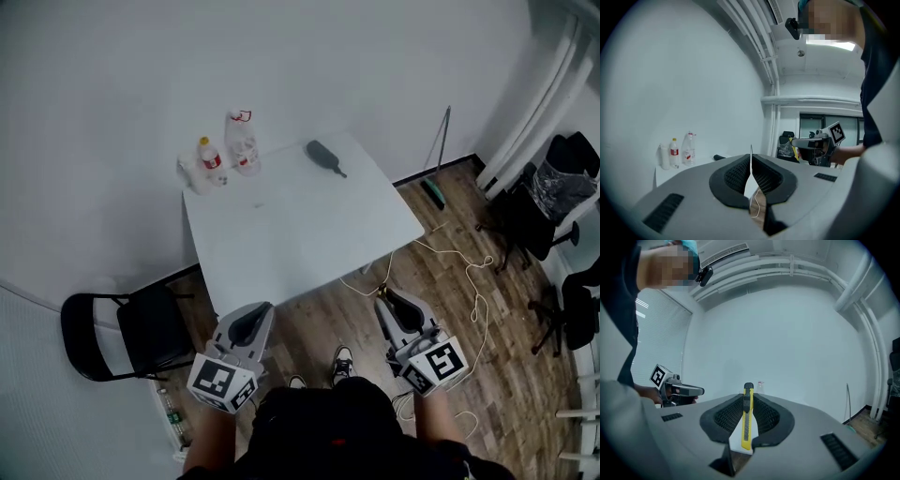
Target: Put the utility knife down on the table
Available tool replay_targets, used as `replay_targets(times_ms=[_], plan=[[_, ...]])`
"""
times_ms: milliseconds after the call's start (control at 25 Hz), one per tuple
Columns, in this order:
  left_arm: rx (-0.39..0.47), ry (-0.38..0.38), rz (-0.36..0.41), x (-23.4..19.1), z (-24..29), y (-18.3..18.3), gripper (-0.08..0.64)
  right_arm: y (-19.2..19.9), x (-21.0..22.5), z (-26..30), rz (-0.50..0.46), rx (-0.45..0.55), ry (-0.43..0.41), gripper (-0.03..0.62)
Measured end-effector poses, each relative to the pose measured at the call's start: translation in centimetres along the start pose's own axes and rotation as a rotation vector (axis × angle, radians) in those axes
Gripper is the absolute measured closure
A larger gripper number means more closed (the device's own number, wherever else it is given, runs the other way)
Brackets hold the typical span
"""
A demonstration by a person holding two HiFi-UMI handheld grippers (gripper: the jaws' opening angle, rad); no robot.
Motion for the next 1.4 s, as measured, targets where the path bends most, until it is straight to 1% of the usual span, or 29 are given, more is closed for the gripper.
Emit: replay_targets(times_ms=[120,200,280,320,400,520,600,800,1000,1120,1240,1320,1400], plan=[[0.016,-0.045,-0.006,0.0,2.3,-0.8,0.529,-1.5,2.6,2.5,0.009,0.034,-0.072,0.517],[0.054,-0.081,0.011,0.1,4.1,-1.7,0.529,-1.7,5.1,3.8,-0.001,0.023,-0.091,0.517],[0.088,-0.116,0.008,0.3,5.8,-2.3,0.529,-1.2,7.8,4.6,-0.008,-0.007,-0.102,0.517],[0.081,-0.132,0.004,0.5,6.7,-2.3,0.529,-0.9,9.0,5.0,-0.005,-0.017,-0.109,0.517],[0.026,-0.159,0.000,0.8,8.3,-1.9,0.529,-0.3,11.2,5.8,0.018,-0.031,-0.123,0.517],[-0.033,-0.182,-0.021,0.7,9.7,-1.2,0.529,0.8,13.1,7.2,0.049,-0.051,-0.141,0.517],[-0.051,-0.200,-0.043,-0.1,10.0,-0.6,0.529,1.4,13.4,8.5,0.048,-0.067,-0.152,0.517],[-0.070,-0.223,-0.067,-2.3,10.2,0.5,0.529,3.3,12.9,12.0,0.050,-0.138,-0.173,0.517],[-0.044,-0.233,-0.088,-4.1,9.6,1.1,0.529,5.5,11.1,15.9,0.009,-0.224,-0.215,0.517],[-0.056,-0.245,-0.116,-5.2,8.9,2.3,0.529,8.2,9.8,18.8,-0.033,-0.312,-0.240,0.517],[-0.083,-0.266,-0.146,-6.1,7.9,3.1,0.529,11.8,8.8,21.3,-0.087,-0.434,-0.269,0.517],[-0.080,-0.269,-0.156,-6.6,7.1,4.1,0.529,14.4,8.4,22.6,-0.122,-0.511,-0.276,0.517],[-0.079,-0.281,-0.169,-7.1,6.5,5.0,0.529,17.0,8.2,23.6,-0.133,-0.576,-0.280,0.517]])
Point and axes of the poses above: the fingertips, and each gripper's own axes: z forward along the fingers, x to its right, y out of its underside, the point moved 5 cm from there along -z, backward along the fingers, and after that the axes turned 3 degrees about y, right-handed, at the moved point
